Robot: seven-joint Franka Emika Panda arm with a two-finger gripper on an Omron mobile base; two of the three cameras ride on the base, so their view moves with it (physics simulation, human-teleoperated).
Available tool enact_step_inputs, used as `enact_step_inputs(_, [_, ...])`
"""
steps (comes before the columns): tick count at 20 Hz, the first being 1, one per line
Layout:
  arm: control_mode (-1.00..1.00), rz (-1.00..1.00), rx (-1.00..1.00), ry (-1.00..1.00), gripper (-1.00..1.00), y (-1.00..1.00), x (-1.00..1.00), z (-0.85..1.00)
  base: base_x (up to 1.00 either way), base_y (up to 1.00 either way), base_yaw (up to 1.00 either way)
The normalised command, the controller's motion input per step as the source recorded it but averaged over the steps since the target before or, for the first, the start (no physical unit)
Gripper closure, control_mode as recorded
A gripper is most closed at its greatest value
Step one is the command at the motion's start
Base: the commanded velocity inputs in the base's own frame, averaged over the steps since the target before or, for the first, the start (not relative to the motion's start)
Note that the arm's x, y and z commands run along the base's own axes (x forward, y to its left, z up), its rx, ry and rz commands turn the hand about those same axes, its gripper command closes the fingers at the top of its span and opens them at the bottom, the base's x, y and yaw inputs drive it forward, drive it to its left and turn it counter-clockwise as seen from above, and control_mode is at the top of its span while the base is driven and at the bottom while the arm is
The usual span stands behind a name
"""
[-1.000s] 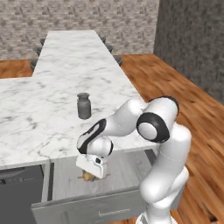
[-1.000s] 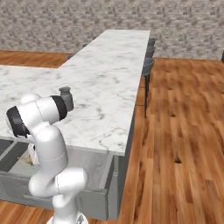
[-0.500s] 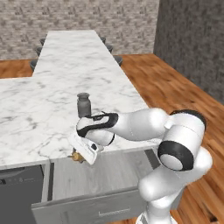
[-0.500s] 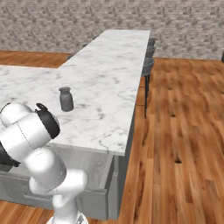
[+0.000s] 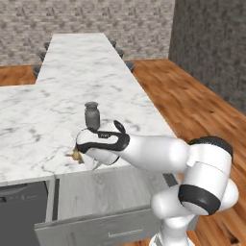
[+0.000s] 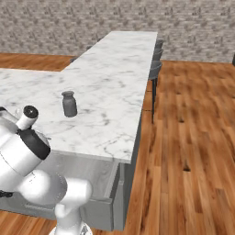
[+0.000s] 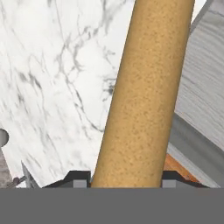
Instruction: Pick the rolling pin from the drawer and place it on the counter.
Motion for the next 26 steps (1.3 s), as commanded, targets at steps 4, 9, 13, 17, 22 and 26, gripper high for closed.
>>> enact_step_inputs(4, [-1.00,-0.24,-0.09,-0.11,1.00,0.21,0.98,0.33,0.00,0.00,0.00])
enact_step_inputs(9, [-1.00,-0.24,-0.20,0.03,1.00,-0.06,0.99,0.03,0.00,0.00,0.00])
enact_step_inputs(13, [-1.00,-0.25,-0.22,0.13,1.00,-0.36,0.68,-0.28,0.00,0.00,0.00])
enact_step_inputs(17, [-1.00,-0.25,-0.24,0.13,1.00,-0.21,0.63,-0.40,0.00,0.00,0.00])
enact_step_inputs(22, [-1.00,-0.19,-0.25,0.07,1.00,0.00,0.74,-0.14,0.00,0.00,0.00])
enact_step_inputs(26, [-1.00,-0.16,-0.25,0.04,-1.00,0.00,0.54,-0.01,0.00,0.00,0.00])
